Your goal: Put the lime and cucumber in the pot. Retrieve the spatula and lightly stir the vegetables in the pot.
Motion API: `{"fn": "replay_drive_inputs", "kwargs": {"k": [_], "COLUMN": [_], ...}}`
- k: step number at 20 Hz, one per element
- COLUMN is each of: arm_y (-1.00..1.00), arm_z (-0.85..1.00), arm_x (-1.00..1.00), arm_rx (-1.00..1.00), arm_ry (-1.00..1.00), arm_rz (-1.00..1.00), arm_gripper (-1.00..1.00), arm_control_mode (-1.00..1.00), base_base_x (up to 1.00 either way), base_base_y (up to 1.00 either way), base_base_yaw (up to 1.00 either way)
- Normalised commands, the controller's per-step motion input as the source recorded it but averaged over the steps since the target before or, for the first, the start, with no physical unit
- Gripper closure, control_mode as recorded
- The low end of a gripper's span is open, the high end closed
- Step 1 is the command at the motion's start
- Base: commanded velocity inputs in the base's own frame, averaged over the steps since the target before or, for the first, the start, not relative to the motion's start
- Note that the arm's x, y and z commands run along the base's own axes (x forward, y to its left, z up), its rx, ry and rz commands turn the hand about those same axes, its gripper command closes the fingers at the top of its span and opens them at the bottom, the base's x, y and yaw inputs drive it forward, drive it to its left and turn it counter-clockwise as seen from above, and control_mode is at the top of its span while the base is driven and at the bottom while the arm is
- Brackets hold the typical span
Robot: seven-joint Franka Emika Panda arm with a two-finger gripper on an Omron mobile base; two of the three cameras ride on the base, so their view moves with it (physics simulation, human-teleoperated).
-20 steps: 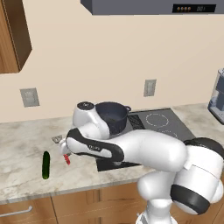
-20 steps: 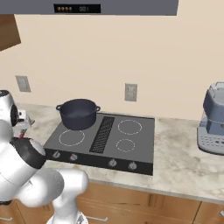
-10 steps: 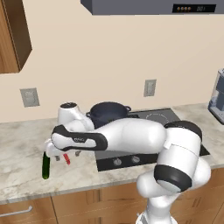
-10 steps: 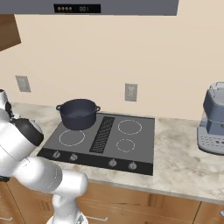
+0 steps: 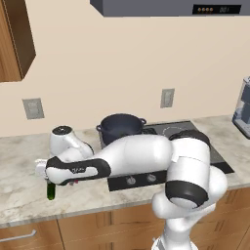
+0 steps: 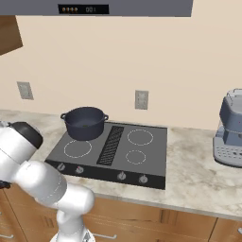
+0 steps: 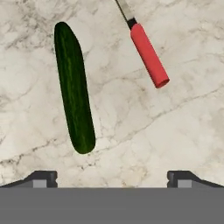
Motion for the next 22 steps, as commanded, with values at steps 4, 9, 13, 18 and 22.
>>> {"fn": "replay_drive_inputs", "kwargs": {"k": [4,9,13,18,22], "arm_y": [0.57,-0.09,0.00,0.00,-0.01], "arm_z": [-0.13,0.03,0.01,-0.22,0.00], "arm_x": [0.24,0.20,0.13,0.18,0.20], "arm_rx": [-0.02,0.00,0.00,0.00,0.00], "arm_ry": [-0.01,0.03,0.20,0.07,0.00], "arm_rz": [-0.23,-0.02,0.04,0.15,0.14], "arm_gripper": [-1.00,-1.00,-1.00,-1.00,-1.00], "arm_control_mode": [-1.00,-1.00,-1.00,-1.00,-1.00], "base_base_x": [0.00,0.00,0.00,0.00,0.00], "base_base_y": [0.00,0.00,0.00,0.00,0.00], "base_base_yaw": [0.00,0.00,0.00,0.00,0.00]}}
